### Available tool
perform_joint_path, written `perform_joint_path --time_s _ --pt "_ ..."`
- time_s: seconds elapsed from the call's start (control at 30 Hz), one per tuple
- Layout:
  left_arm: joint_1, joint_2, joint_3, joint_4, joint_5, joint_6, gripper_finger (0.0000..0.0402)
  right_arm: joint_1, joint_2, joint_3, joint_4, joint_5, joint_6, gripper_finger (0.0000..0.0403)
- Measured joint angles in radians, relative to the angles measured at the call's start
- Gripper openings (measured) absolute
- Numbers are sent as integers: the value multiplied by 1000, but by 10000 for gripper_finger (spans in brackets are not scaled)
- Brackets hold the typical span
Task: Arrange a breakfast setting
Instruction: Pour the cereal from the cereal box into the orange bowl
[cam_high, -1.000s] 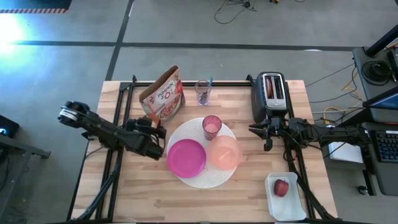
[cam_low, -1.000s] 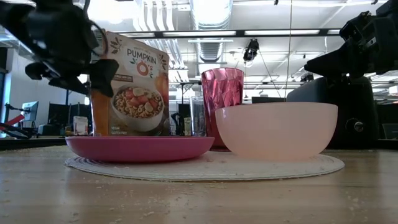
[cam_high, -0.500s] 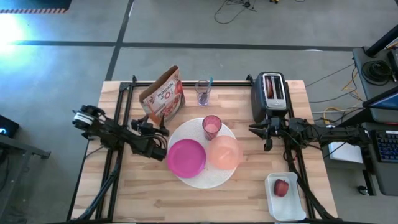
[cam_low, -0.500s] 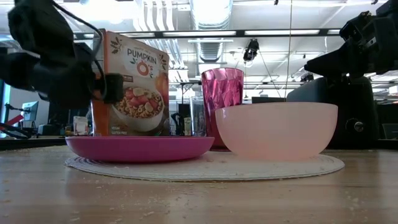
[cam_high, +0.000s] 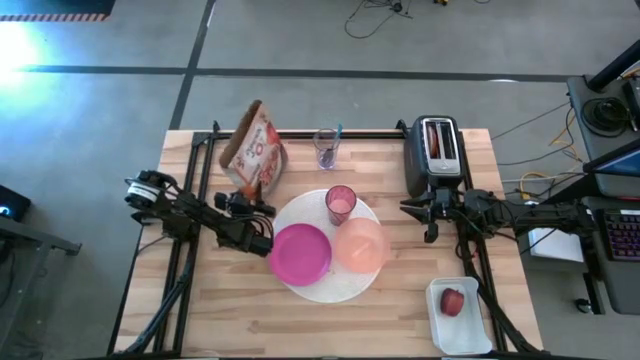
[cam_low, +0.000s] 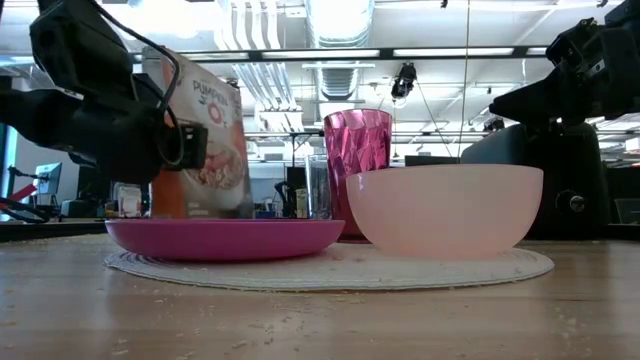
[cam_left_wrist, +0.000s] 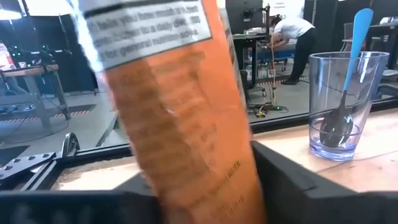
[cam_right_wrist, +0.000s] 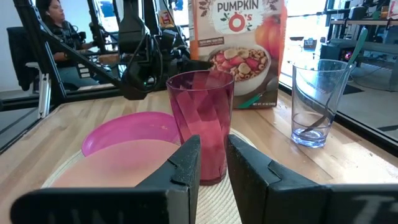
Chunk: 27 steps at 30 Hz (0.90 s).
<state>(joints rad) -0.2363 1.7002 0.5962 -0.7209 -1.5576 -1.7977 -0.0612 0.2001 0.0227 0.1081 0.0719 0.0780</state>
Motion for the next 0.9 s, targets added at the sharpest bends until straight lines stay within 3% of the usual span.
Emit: perform_joint_path --time_s 0.2,0.37,0.5,0.77,0.9 --pt "-1 -1 16 -3 4 9 15 0 0 0 0 0 0 68" --pt "-3 -7 49 -66 13 13 6 0 0 0 0 0 0 68" --pt "-3 -30 110 -212 14 13 2 0 0 0 0 0 0 68" --pt "-13 -107 322 -604 87 15 1 0 0 0 0 0 0 68" --pt "-46 -150 444 -724 115 133 0 0 0 0 0 0 0 68"
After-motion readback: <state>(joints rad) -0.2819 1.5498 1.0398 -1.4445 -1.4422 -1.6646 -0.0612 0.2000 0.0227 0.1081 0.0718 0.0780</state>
